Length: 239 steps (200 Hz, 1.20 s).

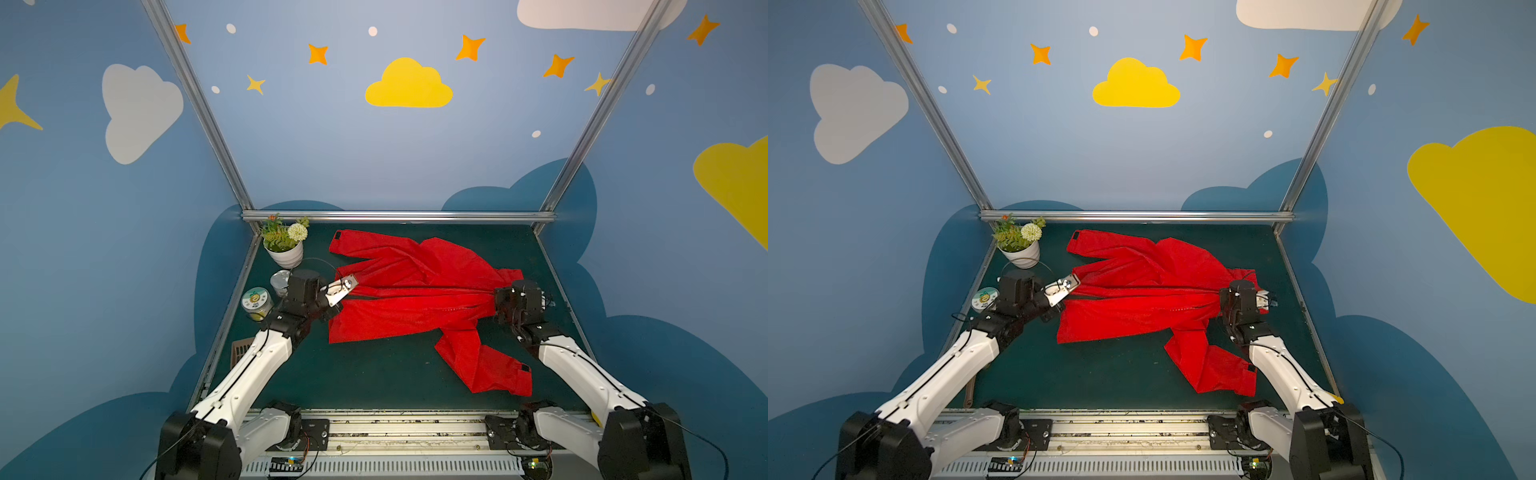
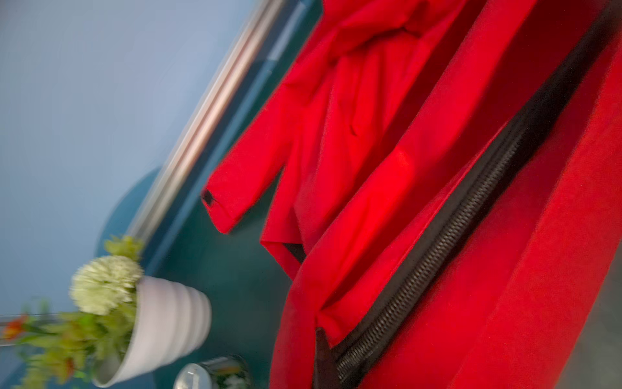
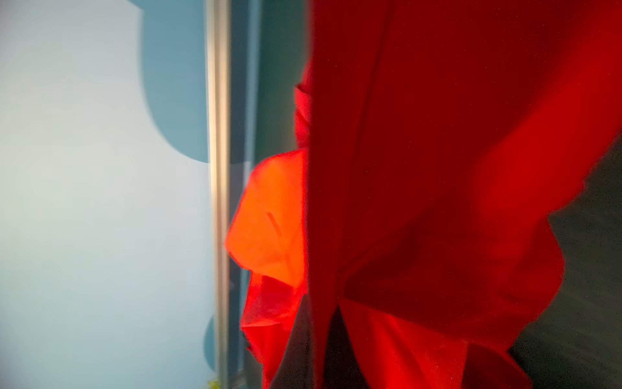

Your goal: Zip up the jacket

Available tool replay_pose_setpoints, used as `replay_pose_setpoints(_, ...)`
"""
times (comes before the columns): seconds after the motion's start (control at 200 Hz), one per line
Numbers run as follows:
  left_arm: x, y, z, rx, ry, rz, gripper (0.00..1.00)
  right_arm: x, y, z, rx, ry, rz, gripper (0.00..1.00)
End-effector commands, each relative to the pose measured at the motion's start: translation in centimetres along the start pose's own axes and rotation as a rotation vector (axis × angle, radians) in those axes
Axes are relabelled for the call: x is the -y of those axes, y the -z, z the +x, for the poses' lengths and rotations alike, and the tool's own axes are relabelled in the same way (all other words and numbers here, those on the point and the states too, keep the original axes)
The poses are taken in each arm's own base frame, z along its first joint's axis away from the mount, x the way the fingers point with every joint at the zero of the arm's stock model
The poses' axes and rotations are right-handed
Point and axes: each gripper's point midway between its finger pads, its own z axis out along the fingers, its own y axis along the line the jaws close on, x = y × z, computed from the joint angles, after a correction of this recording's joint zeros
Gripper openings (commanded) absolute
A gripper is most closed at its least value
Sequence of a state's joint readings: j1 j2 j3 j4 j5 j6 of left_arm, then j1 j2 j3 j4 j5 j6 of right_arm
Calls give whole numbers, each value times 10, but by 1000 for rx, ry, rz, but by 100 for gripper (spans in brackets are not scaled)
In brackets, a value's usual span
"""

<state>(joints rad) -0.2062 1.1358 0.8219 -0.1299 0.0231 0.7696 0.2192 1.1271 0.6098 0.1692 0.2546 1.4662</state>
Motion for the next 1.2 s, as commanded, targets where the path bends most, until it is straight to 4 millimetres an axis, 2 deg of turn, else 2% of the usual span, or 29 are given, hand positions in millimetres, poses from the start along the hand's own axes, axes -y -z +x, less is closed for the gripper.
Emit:
replay_pose_setpoints(0.0,-89,27,-36,108,27,-278,3,-110,29,-44,203,-30,-420,0)
replay_pose_setpoints(0.065,-108,43,-37,125,38,-343,3,-112,43,-57,244,-29,-465,0)
replay_pose_setpoints(0.105,-106,49,-32,126,43,-338,3,-106,51,-60,254,-1,-464,0)
replay_pose_setpoints(0.145,-96,53,-25,119,38,-315,3,-92,57,-61,257,25,-435,0)
replay_pose_setpoints(0.22,-55,48,-3,107,27,-214,3,-48,63,-60,266,82,-357,0)
replay_pose_setpoints(0.37,50,44,30,134,-22,56,3,68,61,-48,233,15,-174,0)
replay_pose_setpoints(0.406,73,42,37,125,-65,106,3,88,62,-47,235,-1,-142,0)
replay_pose_setpoints(0.486,107,37,57,46,-167,180,3,110,69,-48,243,17,-83,0)
replay_pose_setpoints(0.576,124,34,71,-12,-203,228,3,122,85,-57,278,43,-8,0)
replay_pose_setpoints(0.641,130,34,74,-13,-218,241,3,124,95,-63,305,37,-7,34)
replay_pose_setpoints(0.686,133,34,75,-6,-230,237,3,130,101,-64,310,27,14,51)
replay_pose_setpoints(0.731,135,34,77,-4,-249,233,3,132,107,-66,312,33,26,60)
replay_pose_setpoints(0.826,137,35,80,-11,-264,217,3,141,123,-71,323,24,117,67)
replay_pose_setpoints(0.876,139,36,81,-14,-269,220,3,132,130,-72,310,61,135,72)
replay_pose_setpoints(0.951,140,38,79,-5,-263,214,3,110,141,-70,259,170,168,72)
replay_pose_setpoints(1.051,139,40,77,3,-256,207,3,117,164,-65,178,137,380,72)
replay_pose_setpoints(1.151,139,39,75,8,-263,204,3,100,160,-35,-20,134,442,60)
replay_pose_setpoints(1.192,139,38,76,4,-264,200,3,100,157,-21,-93,85,490,50)
